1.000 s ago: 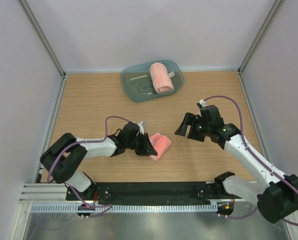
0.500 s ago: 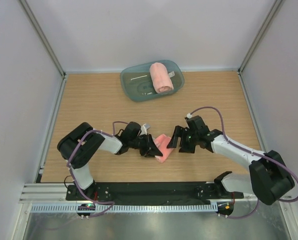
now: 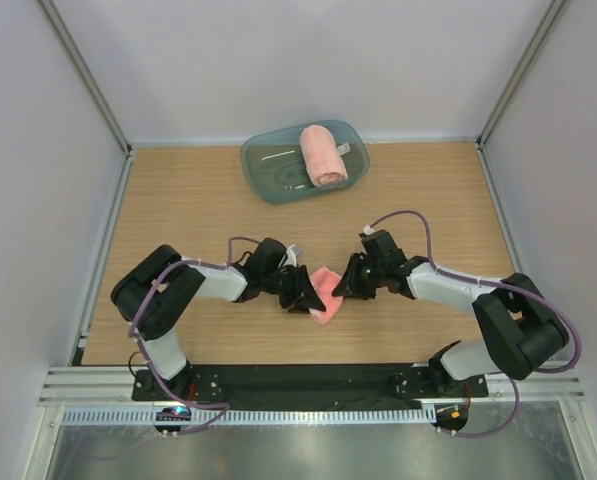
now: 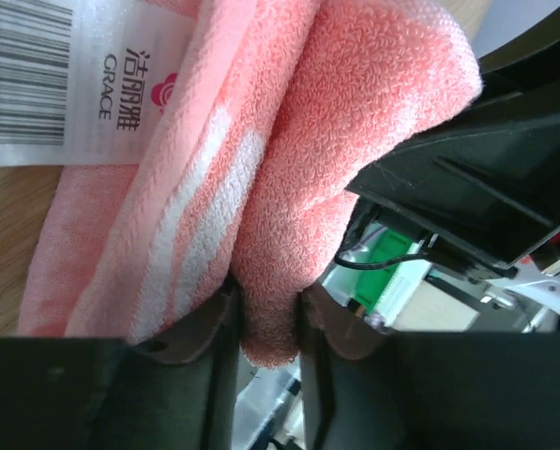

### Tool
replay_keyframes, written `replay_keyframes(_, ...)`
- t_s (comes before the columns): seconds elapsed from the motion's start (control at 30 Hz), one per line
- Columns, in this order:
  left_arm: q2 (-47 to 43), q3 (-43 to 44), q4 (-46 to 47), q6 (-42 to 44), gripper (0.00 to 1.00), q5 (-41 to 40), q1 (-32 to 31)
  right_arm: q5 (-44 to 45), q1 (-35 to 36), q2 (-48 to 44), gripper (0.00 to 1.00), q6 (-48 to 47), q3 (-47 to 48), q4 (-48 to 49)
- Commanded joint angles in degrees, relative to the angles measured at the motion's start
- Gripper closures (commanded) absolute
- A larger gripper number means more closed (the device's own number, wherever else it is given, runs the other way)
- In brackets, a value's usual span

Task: Roll the towels
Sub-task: Roll the towel

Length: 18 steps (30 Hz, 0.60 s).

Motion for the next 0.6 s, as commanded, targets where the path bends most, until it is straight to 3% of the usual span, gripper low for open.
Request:
replay_keyframes(0.0, -3.27, 0.98, -9.83, 5.91, 0.68, -5.33, 0.01, 3.94, 0.42, 1.12, 0.83, -0.85, 1.25, -0.25)
replay_keyframes(0.03, -4.23, 1.42, -13.94, 7.15, 0.59, -6.91, -0.16, 4.29, 0.5, 1.12, 0.85, -0.94, 1.51, -1.38)
replay_keyframes(0.2, -10.92, 7.83, -31.77, 15.76, 0.47, -20.08, -3.32, 4.74, 0.86, 0.86, 0.9, -1.64, 2.83, -4.38)
replay_keyframes(0.37, -14.87, 13.63, -42.01, 22.0, 0.46, -37.76, -8.77, 4.56, 1.47, 1.12, 0.91, -1.46, 4.32, -5.87)
replay_keyframes(0.43, -17.07, 16.27, -45.08, 23.67, 0.46, -48.08, -12.98, 4.47, 1.91, 1.56, 0.91, -1.55, 5.2, -6.75)
replay_keyframes(0.57, -19.1, 19.61, -46.33, 29.02, 0.45, -61.29, -22.3, 4.47, 2.7, 2.17, 0.91, -1.64, 6.26, -7.37)
